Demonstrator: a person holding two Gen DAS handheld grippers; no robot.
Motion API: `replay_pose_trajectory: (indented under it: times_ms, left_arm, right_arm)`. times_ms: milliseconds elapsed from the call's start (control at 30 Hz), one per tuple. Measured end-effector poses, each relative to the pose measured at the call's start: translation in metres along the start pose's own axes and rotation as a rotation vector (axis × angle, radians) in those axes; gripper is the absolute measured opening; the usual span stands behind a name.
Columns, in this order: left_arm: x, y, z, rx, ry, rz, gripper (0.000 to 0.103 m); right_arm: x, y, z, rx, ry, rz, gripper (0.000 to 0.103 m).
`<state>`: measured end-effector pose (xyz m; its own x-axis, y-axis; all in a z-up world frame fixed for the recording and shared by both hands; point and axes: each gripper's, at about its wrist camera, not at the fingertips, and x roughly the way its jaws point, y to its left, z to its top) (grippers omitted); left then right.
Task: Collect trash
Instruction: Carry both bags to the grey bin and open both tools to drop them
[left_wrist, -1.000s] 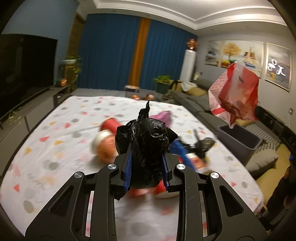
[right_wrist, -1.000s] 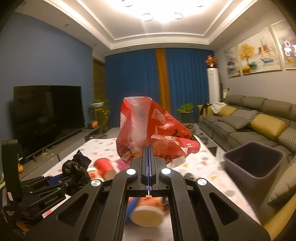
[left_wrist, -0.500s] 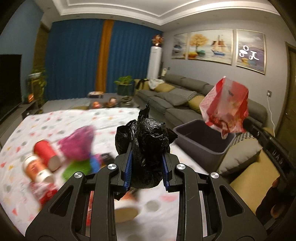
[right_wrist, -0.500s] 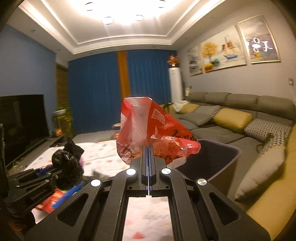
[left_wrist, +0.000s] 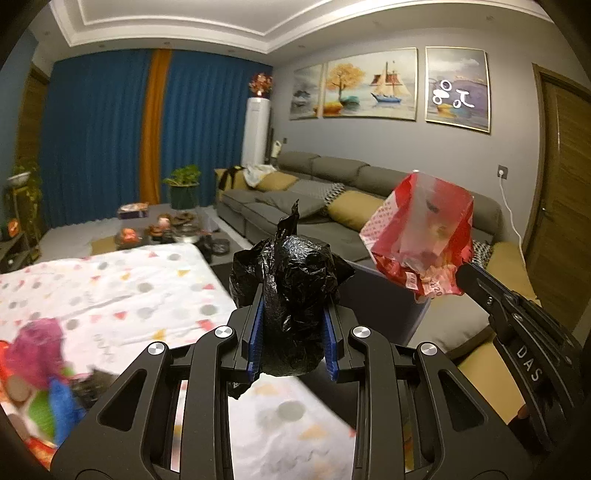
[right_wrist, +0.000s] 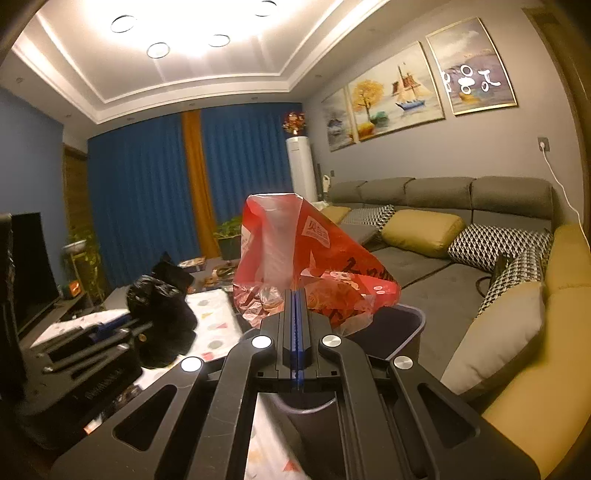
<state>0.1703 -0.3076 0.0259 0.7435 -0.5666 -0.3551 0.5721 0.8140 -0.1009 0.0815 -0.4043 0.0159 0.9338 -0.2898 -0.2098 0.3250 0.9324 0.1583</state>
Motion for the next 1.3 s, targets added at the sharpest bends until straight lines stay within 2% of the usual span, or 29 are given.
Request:
replay_pose_trajectory:
  times_ms: [333, 700, 1000, 1233, 1300]
  left_arm:
    - [0.072, -0.013, 0.000, 0.006, 0.047, -0.049, 0.026]
    - [0.115, -0.005, -0.004, -0.009, 0.091, -0.078, 0.026]
    - [0.127, -0.004, -0.009, 0.002, 0.121, -0.085, 0.027]
    - [0.134, -0.006, -0.015, 0.019, 0.155, -0.095, 0.037]
    - [0.135, -0.007, -0.016, 0.020, 0.161, -0.095, 0.047]
  right_arm:
    - [0.037, -0.010, 0.005, 0.030, 0.027, -0.026, 0.001]
    - [0.071, -0.013, 0.010, 0.036, 0.071, -0.024, 0.001]
    - [0.088, -0.017, 0.009, 0.046, 0.100, -0.031, 0.001]
    - [0.093, -0.017, 0.008, 0.056, 0.111, -0.024, 0.002]
    - [0.094, -0.018, 0.009, 0.057, 0.110, -0.022, 0.004]
